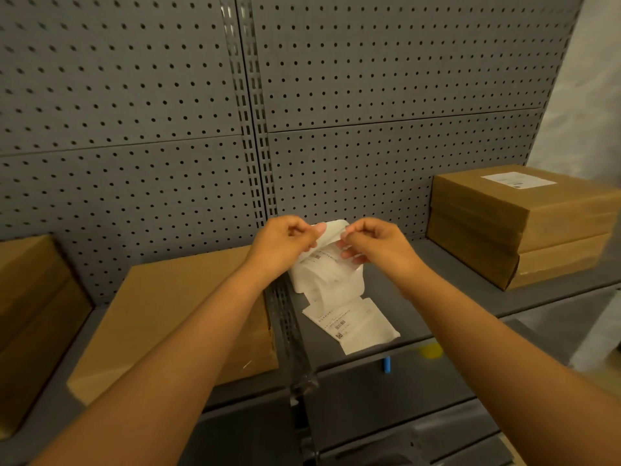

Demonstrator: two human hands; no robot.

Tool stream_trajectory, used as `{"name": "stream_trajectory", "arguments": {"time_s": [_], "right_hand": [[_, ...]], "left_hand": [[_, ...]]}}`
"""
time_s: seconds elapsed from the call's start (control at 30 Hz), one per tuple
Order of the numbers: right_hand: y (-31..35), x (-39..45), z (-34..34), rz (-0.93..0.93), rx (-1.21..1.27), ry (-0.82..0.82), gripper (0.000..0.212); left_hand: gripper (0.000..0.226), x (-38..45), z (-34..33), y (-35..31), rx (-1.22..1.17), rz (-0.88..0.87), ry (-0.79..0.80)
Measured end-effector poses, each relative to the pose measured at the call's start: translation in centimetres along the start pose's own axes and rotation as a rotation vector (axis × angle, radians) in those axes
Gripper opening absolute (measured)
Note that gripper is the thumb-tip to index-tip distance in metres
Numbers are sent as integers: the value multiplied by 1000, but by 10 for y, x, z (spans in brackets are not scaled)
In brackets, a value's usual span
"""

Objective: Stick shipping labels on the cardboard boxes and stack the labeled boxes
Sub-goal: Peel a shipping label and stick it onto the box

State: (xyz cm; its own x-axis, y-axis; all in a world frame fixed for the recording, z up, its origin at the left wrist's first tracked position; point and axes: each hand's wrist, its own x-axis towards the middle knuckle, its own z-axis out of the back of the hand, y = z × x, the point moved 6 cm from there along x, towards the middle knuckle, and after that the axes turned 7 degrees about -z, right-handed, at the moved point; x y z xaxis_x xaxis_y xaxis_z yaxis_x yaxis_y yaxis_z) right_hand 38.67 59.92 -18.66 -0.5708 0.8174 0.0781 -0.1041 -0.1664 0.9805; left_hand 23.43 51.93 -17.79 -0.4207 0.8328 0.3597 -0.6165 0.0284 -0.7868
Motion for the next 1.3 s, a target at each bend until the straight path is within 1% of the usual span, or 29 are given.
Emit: {"name": "stream_trajectory", "arguments": {"time_s": [0.07,0.13,0.23,0.33,0.47,0.53,0.63,0.73,0.8,0.9,0.97,1.03,1.13,1.3], "right_hand": [[4,0,-8,1,21,8,9],[7,0,-17,-1,51,27,5],[11,-1,-31,-3,84,63,6],[16,-4,-44,4,89,96,6],[24,-6,-60,22,84,123,7],[27,-6,-69,30,59,129,7],[28,-5,-86,55,-12,114,24],[30,-5,-105,85,-54,97,33],[31,-3,-116,87,-60,61,36],[30,2,-125,99,-182,-54,32],[27,3,-133,67,-158,-84,29],[26,5,-144,36,-118,-74,27],[27,8,-161,22,-69,-53,16],[32,11,-182,24,-20,4,12]], "left_hand": [[23,-11,7,-12,-44,-58,0],[19,-20,15,-13,-35,-93,-13],[18,-31,29,-7,72,-129,-45],[10,-39,44,-5,185,-183,-115],[6,-46,61,-5,245,-207,-175],[8,-48,72,-1,250,-196,-191],[6,-48,91,8,237,-161,-222],[6,-47,114,26,217,-72,-262],[7,-49,131,39,146,13,-289],[6,-54,152,54,-59,104,-301],[5,-58,164,60,-128,132,-295],[7,-62,174,65,-161,145,-288],[15,-69,187,71,-190,149,-279],[9,-77,205,83,-195,161,-272]]}}
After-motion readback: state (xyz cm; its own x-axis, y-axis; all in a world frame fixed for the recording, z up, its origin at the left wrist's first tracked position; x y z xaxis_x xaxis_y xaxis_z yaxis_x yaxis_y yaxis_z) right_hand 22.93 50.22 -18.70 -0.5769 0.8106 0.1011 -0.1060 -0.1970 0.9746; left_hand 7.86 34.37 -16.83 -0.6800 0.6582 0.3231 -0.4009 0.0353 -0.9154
